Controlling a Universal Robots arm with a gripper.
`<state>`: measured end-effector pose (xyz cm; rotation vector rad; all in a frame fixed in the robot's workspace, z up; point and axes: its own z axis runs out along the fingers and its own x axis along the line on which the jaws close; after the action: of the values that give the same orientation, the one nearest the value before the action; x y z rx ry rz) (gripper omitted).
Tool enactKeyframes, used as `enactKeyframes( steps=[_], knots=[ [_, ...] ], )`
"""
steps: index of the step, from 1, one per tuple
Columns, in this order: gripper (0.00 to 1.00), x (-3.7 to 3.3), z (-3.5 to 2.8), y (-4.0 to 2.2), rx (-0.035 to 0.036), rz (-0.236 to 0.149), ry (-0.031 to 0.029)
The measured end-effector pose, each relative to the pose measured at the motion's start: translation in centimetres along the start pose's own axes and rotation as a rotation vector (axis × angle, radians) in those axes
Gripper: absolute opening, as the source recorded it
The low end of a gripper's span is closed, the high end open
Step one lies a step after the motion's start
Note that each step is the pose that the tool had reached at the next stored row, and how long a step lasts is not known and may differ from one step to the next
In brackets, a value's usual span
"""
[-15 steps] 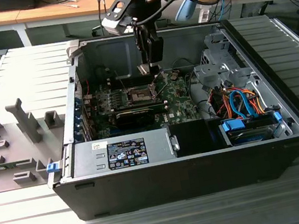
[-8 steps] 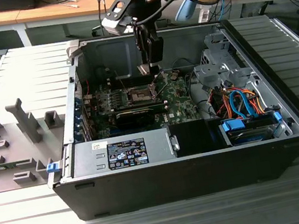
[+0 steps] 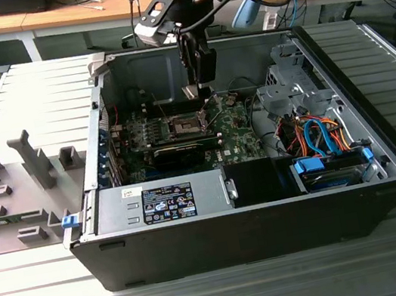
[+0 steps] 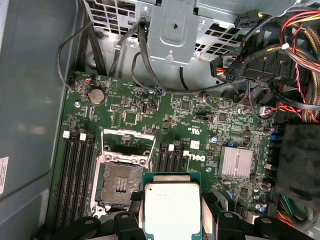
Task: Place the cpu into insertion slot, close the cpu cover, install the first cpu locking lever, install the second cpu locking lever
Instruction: 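Place the cpu into insertion slot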
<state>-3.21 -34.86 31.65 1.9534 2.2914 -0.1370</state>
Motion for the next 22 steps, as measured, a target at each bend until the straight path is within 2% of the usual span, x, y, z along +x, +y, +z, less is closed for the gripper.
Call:
enactKeyframes(
  steps=[5,7,13,15,19,22],
  knots=[
    [0.55,0.0,0.0,0.0,0.0011,0.007,0.0002],
    [0.55,0.01,0.0,0.0,0.0014,0.012,0.0037],
    [0.55,0.0,0.0,-0.01,0.0006,0.036,0.0312],
    [0.55,0.0,0.0,-0.02,-0.0002,0.053,0.0524],
    [0.55,0.01,0.0,-0.04,-0.0003,0.072,0.0714],
    [0.55,0.01,0.0,-0.05,-0.0008,0.086,0.089]
  ],
)
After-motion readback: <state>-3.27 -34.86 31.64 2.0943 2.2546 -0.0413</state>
